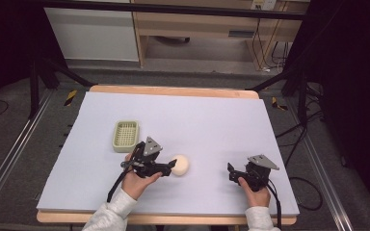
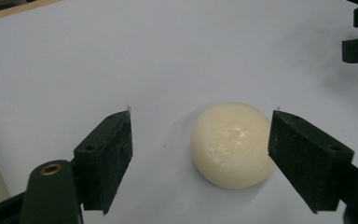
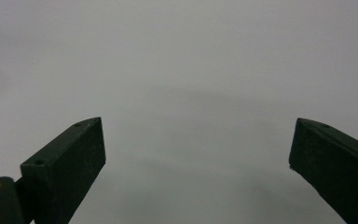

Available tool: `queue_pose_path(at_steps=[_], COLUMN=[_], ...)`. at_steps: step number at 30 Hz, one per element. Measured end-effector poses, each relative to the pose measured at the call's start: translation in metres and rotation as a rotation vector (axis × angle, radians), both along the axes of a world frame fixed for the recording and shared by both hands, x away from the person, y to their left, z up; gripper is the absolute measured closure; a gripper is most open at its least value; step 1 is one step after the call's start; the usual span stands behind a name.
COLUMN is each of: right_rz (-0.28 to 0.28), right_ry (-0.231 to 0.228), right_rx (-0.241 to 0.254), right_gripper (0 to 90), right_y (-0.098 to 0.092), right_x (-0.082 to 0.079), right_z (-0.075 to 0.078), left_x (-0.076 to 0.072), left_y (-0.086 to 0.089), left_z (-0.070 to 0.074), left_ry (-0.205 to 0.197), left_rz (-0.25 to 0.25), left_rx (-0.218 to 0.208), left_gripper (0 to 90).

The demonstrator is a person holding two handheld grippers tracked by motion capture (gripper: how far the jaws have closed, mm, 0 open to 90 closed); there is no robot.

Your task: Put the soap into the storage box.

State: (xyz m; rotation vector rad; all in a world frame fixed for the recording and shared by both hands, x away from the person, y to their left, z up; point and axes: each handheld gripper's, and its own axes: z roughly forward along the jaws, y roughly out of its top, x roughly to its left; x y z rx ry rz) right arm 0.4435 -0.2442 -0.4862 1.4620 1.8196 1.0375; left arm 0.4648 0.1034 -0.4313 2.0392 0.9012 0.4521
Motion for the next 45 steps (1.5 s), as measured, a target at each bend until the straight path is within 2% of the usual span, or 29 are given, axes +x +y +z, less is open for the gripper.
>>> queue_pose_path(at_steps=[16, 45], right_rz=[0.005, 0.009], right_ry=[0.003, 0.007], right_rx=[0.000, -0.006], right_gripper=[4.0, 4.1], right_y=[0.000, 0.001], right_x=[0.000, 0.000], right_z=[0.000, 0.000], left_x=[0.003, 0.008], left_y=[-0.019, -0.037], left_z=[-0.008, -0.021], left_ry=[0.036, 0.072], left_rz=[-0.024, -0.046], left_rx=[0.026, 0.062], left_gripper=[19.8, 17.2])
